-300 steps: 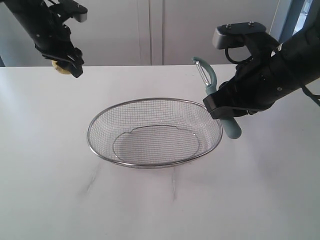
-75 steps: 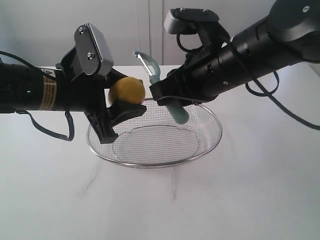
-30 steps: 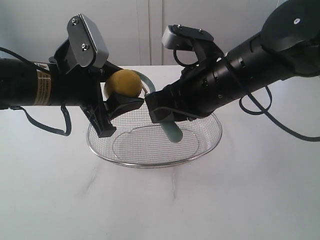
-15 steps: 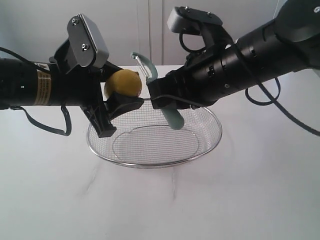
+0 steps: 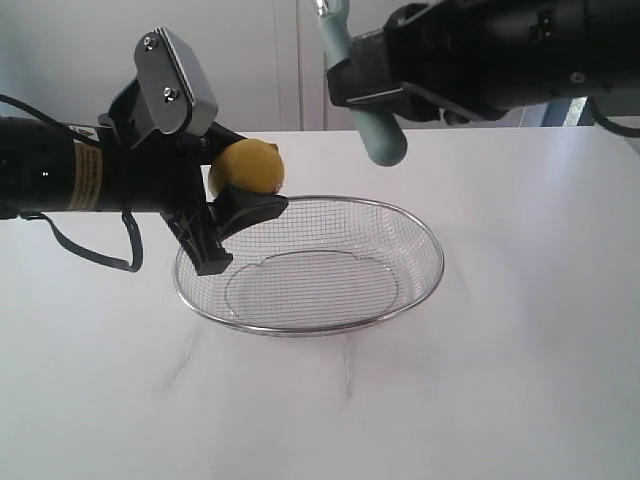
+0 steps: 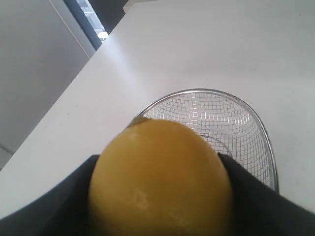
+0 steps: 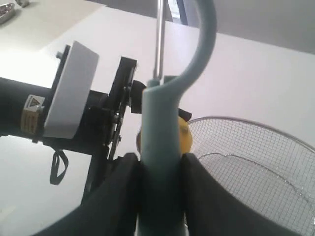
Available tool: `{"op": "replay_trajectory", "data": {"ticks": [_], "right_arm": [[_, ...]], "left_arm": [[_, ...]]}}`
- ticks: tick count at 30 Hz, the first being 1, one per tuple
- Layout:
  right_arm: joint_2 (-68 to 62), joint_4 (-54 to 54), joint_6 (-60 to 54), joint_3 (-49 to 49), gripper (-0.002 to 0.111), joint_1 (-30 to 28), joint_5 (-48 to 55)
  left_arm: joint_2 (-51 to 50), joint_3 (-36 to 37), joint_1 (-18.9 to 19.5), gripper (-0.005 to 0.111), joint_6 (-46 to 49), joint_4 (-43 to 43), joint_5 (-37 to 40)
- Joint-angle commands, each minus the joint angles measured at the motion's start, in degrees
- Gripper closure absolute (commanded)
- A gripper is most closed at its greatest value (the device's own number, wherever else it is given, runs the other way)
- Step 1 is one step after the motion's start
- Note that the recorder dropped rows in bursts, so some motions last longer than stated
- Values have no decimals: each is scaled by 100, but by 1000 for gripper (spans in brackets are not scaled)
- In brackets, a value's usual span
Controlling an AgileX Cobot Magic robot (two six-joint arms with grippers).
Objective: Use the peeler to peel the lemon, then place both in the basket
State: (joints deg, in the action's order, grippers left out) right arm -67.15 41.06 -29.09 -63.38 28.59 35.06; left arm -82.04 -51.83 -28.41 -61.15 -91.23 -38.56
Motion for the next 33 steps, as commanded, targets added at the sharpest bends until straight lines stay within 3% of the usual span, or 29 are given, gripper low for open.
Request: {"op": "replay_trajectory", "data": {"ticks": [1, 24, 33], "right_arm": [[68, -287, -65, 15, 108, -10, -84], [-1724, -358, 105, 15, 108, 0, 84], [-1988, 263, -168, 15, 108, 0, 275]], "left_arm": [[78, -16, -26, 107, -65, -24, -79], [78, -16, -26, 107, -78, -13, -79], [78, -16, -26, 107, -78, -13, -79]]}}
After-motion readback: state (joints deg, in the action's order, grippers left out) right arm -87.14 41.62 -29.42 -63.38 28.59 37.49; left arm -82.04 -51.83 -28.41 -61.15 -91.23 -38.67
